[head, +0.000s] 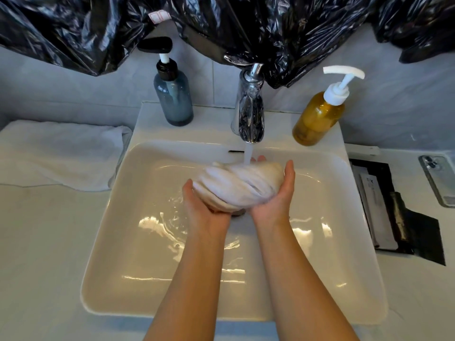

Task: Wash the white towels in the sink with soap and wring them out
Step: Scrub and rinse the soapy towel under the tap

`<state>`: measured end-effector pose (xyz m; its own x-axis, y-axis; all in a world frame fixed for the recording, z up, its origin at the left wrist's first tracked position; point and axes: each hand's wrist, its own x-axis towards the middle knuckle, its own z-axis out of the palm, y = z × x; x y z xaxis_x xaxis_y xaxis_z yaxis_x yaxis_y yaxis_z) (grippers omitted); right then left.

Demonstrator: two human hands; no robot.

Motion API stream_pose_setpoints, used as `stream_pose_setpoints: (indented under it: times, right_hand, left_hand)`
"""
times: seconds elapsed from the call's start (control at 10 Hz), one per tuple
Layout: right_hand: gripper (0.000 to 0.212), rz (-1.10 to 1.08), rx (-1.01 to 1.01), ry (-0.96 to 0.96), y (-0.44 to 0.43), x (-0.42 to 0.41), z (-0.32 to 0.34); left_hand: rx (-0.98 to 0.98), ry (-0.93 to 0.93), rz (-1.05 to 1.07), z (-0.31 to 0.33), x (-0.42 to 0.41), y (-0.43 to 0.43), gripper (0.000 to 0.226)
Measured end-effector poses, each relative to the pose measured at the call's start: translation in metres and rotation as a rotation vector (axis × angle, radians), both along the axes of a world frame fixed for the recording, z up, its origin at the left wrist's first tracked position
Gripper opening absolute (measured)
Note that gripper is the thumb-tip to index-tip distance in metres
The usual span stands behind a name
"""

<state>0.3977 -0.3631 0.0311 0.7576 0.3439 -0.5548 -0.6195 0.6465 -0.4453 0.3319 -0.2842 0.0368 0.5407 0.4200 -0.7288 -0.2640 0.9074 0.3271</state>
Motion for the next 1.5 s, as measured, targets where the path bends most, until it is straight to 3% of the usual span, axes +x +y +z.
stream_pose_setpoints:
  times: [0.2,0.4,0.5,0.7,0.9,1.0,1.1,1.2,1.3,1.4,1.5]
  right_hand:
    - [0.059,-0.077,-0.097,0.136,-0.015,0.012,-0.015]
    - [0.052,-0.220,-0.108,0.174,-0.033,0.016,-0.016]
    - [0.052,-0.228,-0.122,0.160,-0.042,0.020,-0.022]
    - [0.077,-0.028,-0.131,0.174,-0.045,0.014,-0.029]
    - [0.067,0.044,-0.086,0.135,-0.015,0.005,-0.007]
    - [0.069,0.104,-0.106,0.054,-0.002,0.002,-0.002]
    - [0.082,0.162,-0.132,-0.047,0.012,-0.001,0.001]
    - [0.112,0.122,-0.221,-0.117,0.023,-0.004,-0.009]
    - [0.103,0.118,-0.229,-0.164,0.018,0.000,-0.017]
    - [0.093,0.205,-0.117,-0.291,0.009,0.002,-0.021]
    - [0.078,0.252,-0.044,-0.431,0.004,0.003,-0.019]
  left_hand:
    - [-0.074,-0.126,0.192,-0.009,0.011,-0.008,0.027]
    - [-0.044,-0.115,0.069,-0.023,0.026,-0.014,0.020]
    - [-0.034,-0.063,-0.036,-0.023,0.032,-0.017,0.033]
    - [-0.054,0.038,0.024,-0.011,0.020,-0.020,0.037]
    - [-0.035,0.052,0.081,-0.012,0.002,-0.001,0.040]
    - [0.124,-0.113,0.093,-0.016,-0.009,0.008,0.055]
    - [0.237,-0.234,0.020,-0.013,-0.010,0.014,0.092]
    - [0.357,-0.242,-0.035,-0.019,-0.008,0.015,0.102]
    - [0.316,-0.156,-0.041,-0.022,-0.008,0.010,0.093]
    - [0.185,-0.129,-0.005,-0.017,-0.009,0.008,0.057]
    - [0.085,0.096,-0.092,-0.021,-0.003,0.012,0.042]
